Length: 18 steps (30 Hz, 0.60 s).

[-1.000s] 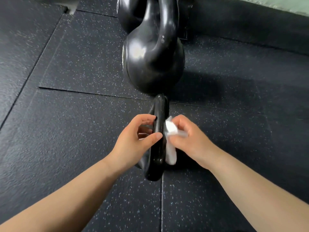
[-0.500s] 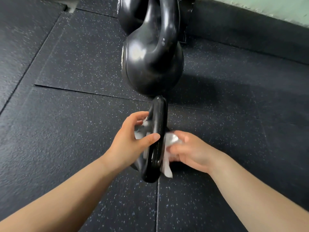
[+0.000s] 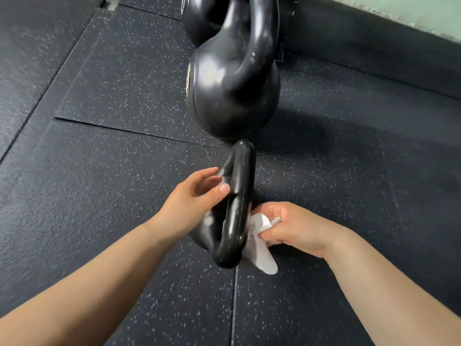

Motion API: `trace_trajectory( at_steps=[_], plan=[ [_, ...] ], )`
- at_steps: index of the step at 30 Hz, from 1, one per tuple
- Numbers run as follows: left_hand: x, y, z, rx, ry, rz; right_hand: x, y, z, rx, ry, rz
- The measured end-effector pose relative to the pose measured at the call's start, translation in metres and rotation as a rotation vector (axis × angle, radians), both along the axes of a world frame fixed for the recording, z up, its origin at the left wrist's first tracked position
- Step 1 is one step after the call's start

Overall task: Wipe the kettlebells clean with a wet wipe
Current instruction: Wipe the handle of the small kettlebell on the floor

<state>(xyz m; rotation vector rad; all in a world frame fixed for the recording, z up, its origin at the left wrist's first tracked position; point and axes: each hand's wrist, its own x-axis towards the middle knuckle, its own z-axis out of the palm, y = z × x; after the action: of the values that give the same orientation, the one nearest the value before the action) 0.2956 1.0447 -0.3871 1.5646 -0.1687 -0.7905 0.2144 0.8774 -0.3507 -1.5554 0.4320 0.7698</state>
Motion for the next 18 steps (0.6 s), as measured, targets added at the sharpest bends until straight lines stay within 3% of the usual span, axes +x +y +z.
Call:
trace_trajectory(
  at_steps=[3,7,10,15,18],
  plan=[
    [-0.002,0.004,0.0,0.0,0.039,-0.024,0.0,-0.011,0.012,-0.103,-0.101,-0.169],
    [-0.005,0.008,0.002,-0.085,0.121,-0.18,0.005,-0.015,0.042,0.127,-0.253,-0.354],
    [-0.006,0.009,0.005,-0.16,0.103,-0.176,0.014,-0.005,0.055,0.218,-0.329,-0.354],
    [0.007,0.019,0.017,-0.4,-0.002,-0.134,0.033,0.02,0.049,-0.036,-0.385,-0.292],
    [0.007,0.02,0.022,-0.343,0.043,-0.033,0.039,0.033,0.045,-0.112,-0.416,-0.298]
  ],
)
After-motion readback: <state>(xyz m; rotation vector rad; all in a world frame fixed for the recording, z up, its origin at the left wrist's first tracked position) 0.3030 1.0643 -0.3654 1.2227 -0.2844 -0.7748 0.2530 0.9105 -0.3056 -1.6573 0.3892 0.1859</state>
